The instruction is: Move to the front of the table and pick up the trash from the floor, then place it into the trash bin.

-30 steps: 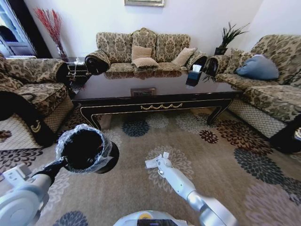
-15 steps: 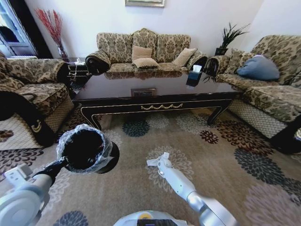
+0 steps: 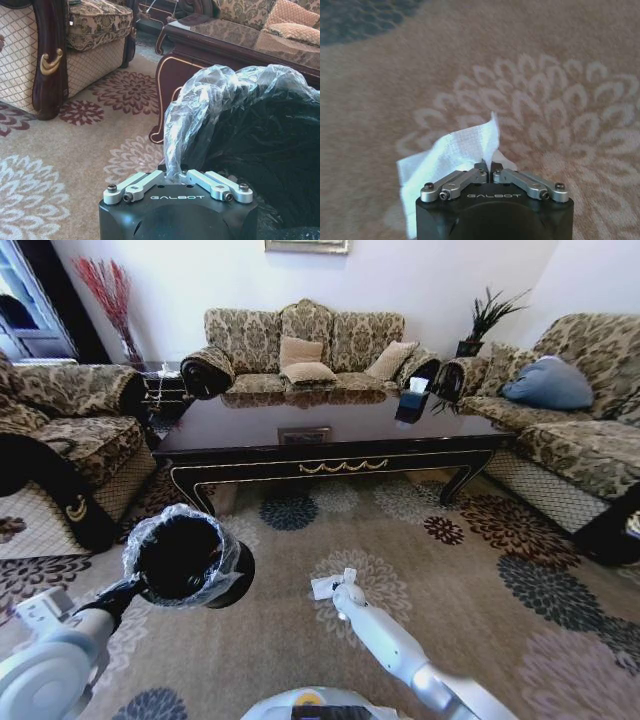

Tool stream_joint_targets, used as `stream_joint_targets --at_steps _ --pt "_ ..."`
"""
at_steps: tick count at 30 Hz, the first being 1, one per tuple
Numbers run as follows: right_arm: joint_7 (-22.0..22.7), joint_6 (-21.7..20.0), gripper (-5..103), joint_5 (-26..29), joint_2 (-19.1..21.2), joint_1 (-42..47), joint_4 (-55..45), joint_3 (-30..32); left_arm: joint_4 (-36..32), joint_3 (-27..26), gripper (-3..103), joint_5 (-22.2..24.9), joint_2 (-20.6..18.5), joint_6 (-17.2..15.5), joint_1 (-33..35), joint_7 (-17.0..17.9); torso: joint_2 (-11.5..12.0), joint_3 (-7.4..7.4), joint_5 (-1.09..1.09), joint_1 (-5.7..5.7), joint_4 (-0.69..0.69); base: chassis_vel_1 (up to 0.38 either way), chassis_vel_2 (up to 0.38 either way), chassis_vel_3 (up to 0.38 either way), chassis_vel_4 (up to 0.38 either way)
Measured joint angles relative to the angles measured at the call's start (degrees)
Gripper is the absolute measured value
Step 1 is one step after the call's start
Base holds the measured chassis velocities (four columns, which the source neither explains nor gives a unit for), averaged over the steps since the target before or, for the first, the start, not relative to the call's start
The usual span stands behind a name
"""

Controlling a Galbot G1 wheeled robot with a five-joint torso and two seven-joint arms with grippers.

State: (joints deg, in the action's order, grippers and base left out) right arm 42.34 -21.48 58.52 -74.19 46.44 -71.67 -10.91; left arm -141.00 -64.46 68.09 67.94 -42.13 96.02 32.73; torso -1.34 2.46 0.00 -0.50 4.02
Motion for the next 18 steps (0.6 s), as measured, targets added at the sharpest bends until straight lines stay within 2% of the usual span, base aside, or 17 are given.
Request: stream_joint_targets --at_steps 1,5,16,18 --pt "0.6 -0.1 2 0.4 0.8 0.6 -2.2 -0.2 0.1 0.1 2 -0.1 0.0 0.0 0.0 0.0 0.0 0.0 0.0 0.0 0.0 0.0 0.0 0.0 0.0" --pt "2.0 -0.1 0 0.9 2.3 1.4 -6.4 -0.3 0.3 0.4 2 -0.4 0.0 0.0 0.0 -0.1 0.0 0.0 0.0 0.0 0.0 0.0 0.0 0.0 0.0" --pt "6.8 2.2 0 4.1 5.7 -2.4 -17.3 -0.3 2.4 1.7 2 -1.5 -0.3 0.0 -1.0 -1.0 0.0 -0.01 0.0 0.0 -0.01 0.0 0.0 0.0 0.0" --pt "7.9 2.3 0 6.3 7.8 -4.6 -21.3 -0.5 3.3 2.3 2 -1.9 -0.6 0.1 -1.4 -1.2 0.0 0.0 0.0 0.0 -0.02 0.0 0.0 0.0 0.0"
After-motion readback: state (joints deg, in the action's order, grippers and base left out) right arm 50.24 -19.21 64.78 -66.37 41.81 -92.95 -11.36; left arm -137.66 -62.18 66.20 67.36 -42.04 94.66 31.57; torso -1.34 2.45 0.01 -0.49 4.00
